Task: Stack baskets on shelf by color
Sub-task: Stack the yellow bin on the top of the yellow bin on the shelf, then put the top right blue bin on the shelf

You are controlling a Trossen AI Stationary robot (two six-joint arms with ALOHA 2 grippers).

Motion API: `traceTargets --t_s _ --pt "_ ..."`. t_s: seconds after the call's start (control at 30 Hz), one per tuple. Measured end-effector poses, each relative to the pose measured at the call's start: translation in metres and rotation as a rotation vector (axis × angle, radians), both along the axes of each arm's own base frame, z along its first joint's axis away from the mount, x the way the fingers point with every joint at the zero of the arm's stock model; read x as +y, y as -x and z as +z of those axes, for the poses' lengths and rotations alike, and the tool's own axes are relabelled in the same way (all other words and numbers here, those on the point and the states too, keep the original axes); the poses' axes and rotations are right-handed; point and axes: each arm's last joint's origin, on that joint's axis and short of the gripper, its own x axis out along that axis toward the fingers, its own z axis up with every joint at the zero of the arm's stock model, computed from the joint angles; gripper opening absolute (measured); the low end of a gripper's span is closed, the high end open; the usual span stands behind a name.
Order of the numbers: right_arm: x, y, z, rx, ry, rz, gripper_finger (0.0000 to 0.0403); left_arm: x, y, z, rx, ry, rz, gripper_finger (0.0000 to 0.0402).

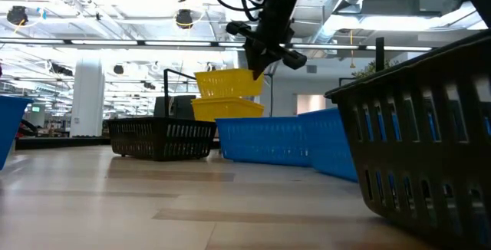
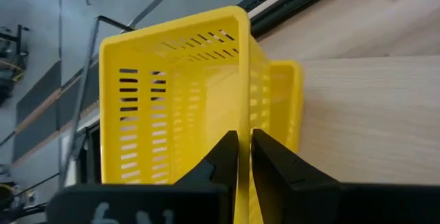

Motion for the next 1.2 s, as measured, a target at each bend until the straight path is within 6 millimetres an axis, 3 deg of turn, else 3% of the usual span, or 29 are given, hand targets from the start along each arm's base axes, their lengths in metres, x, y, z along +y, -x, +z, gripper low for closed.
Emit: traceTargets --t_s 0.4,0.7,1.1,1.2 --pt "0.000 -0.002 0.000 -0.017 0.000 0.002 0.0063 0.000 0.000 0.000 0.000 0.000 0.000 0.0238" --pt "-0.001 -0.015 -0.028 0.002 -0.042 0.000 0.0063 0.000 0.000 0.000 -0.008 0.016 0.000 0.0238" --pt "-0.003 -0.015 -0.024 0.049 -0.003 0.078 0.0070 0.000 0.000 -0.001 0.003 0.023 0.009 0.0238" --pt "0.000 -0.009 -0.008 0.062 0.035 0.146 0.0091 0.000 -0.002 -0.005 0.037 0.027 -0.008 0.0238"
